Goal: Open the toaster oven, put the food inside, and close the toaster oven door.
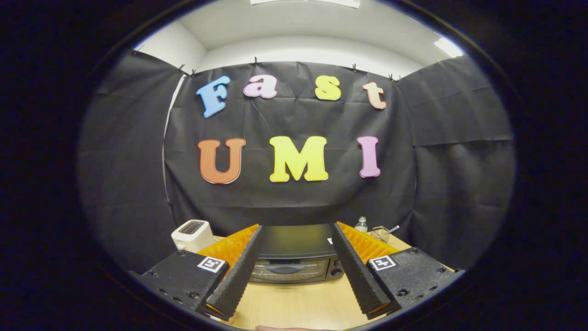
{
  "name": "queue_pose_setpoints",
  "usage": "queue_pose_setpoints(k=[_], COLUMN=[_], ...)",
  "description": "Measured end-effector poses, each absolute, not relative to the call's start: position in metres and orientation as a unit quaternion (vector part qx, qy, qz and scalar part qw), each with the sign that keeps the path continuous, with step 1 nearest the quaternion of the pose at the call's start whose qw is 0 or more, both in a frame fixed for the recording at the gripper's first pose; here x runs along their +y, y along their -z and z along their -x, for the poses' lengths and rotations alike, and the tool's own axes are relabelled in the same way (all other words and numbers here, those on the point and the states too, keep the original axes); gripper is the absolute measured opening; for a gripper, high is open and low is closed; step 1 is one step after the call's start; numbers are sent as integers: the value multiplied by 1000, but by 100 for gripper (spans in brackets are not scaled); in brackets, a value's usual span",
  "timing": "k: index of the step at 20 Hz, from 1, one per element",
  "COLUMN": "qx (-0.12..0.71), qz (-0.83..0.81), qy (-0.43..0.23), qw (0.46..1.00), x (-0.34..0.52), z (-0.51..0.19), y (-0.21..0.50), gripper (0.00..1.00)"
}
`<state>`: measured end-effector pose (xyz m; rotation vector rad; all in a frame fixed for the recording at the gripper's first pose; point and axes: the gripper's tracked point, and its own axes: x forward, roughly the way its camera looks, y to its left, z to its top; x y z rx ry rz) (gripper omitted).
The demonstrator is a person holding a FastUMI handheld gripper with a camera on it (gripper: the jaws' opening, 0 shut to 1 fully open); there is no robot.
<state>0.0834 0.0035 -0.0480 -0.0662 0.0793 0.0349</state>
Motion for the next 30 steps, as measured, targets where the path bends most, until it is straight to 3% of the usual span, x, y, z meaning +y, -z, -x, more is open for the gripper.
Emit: queue_pose_setpoints(k=[9,18,19,30], qx=[187,241,212,253], qz=[16,13,21,52], qy=[-63,-52,-55,-66], qw=[980,969,975,964], x=[40,29,28,22], z=[-171,-222,-227,-173], y=[166,239,233,258], gripper=[99,99,99,100])
